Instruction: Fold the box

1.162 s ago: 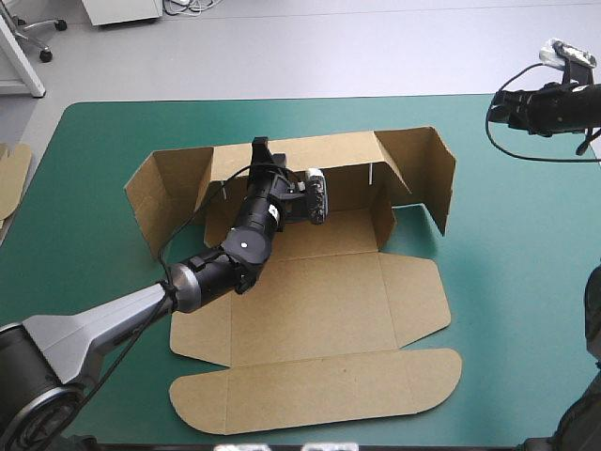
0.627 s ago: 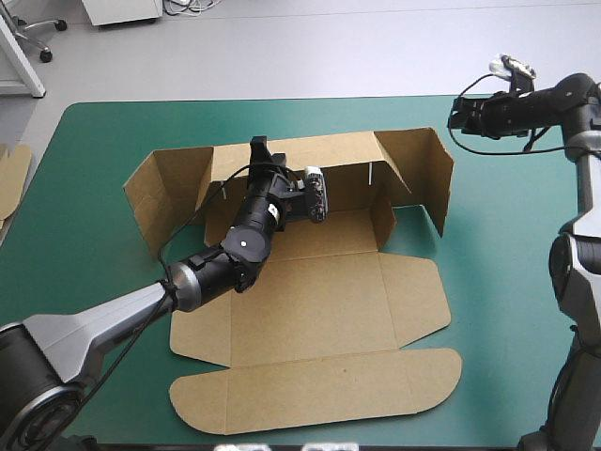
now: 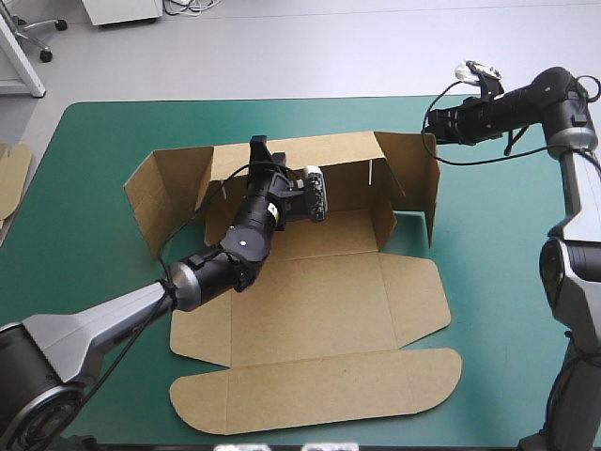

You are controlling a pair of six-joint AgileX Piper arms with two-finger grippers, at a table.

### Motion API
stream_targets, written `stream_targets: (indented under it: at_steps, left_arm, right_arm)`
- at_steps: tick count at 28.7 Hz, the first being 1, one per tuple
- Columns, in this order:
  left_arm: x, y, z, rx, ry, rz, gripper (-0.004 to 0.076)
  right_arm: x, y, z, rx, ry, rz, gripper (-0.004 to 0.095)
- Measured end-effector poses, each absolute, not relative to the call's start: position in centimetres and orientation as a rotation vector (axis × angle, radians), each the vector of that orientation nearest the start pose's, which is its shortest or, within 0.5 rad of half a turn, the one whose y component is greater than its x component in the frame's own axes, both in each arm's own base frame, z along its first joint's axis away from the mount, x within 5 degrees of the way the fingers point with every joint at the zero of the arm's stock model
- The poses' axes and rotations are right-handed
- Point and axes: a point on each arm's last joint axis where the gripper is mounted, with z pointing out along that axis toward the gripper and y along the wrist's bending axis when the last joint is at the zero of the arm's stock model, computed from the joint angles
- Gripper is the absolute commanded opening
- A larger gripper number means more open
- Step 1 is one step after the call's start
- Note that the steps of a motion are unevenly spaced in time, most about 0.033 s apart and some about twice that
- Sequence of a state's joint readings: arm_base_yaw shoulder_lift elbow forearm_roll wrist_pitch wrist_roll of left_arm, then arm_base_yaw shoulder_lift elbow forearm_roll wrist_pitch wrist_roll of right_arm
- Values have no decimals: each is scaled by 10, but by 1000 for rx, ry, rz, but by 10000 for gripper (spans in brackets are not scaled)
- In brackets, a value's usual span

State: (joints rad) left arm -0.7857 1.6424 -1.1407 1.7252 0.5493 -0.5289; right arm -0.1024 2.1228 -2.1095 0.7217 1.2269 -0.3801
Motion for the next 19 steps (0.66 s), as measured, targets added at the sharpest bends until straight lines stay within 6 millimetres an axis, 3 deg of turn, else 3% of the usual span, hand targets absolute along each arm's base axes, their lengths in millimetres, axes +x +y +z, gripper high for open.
stream_targets:
  at_steps: [3, 8, 15, 19]
  left_arm:
    - [296, -229, 297, 1389, 1332, 807, -14]
    - [296, -229, 297, 1389, 1332, 807, -14]
    - [296, -229, 297, 1387, 1333, 805, -14]
    - [296, -229, 297, 1386, 1334, 805, -14]
  right_arm:
    - [459, 11, 328, -231, 2449, 814, 309]
    - [447, 16, 311, -259, 2491, 876, 309]
    - [423, 21, 315, -306, 2478, 914, 309]
    - [406, 23, 305, -329, 2467, 908, 309]
